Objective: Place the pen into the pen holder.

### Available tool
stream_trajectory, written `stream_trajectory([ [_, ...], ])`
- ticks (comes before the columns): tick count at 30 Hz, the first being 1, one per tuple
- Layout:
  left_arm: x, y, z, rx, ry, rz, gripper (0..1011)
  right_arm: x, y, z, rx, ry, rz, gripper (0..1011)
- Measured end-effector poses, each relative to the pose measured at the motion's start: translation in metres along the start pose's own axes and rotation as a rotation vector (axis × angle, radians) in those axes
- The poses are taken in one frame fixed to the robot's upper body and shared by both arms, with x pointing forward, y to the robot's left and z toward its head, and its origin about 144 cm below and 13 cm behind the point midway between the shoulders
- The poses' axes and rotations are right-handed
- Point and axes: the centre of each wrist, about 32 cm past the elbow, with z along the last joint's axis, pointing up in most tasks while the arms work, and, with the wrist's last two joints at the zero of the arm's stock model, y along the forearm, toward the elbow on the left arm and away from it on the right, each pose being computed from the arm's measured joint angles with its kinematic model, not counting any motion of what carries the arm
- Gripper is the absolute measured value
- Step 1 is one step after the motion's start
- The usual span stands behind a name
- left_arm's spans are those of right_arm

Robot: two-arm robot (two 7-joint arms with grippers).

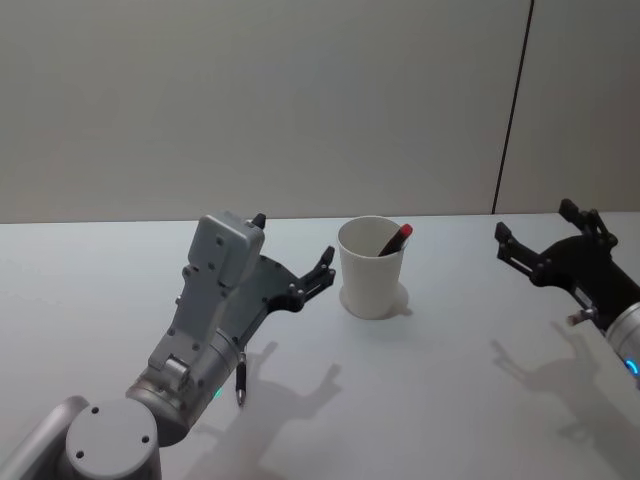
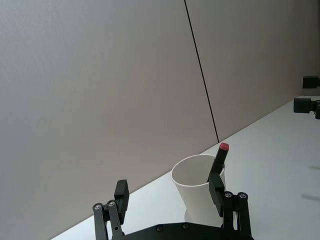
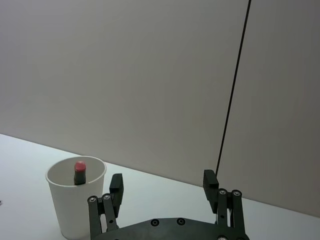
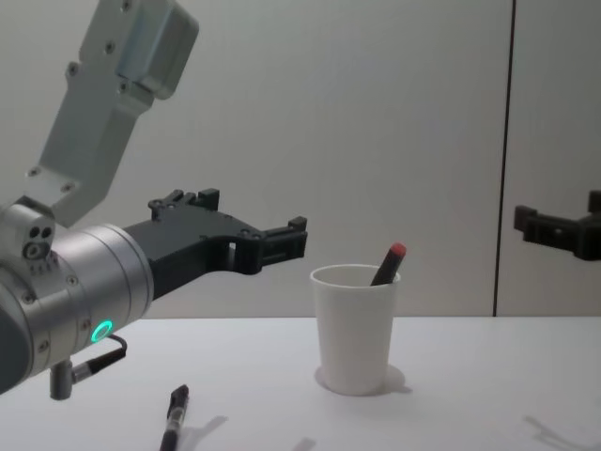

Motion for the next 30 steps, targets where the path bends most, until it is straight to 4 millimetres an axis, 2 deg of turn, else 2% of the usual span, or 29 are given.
stream_trajectory([
  [30, 0.0, 0.0, 0.0, 0.0, 0.0, 0.0, 1001, 0.004, -0.013, 0.001, -0.122, 0.05, -0.092, 1002],
])
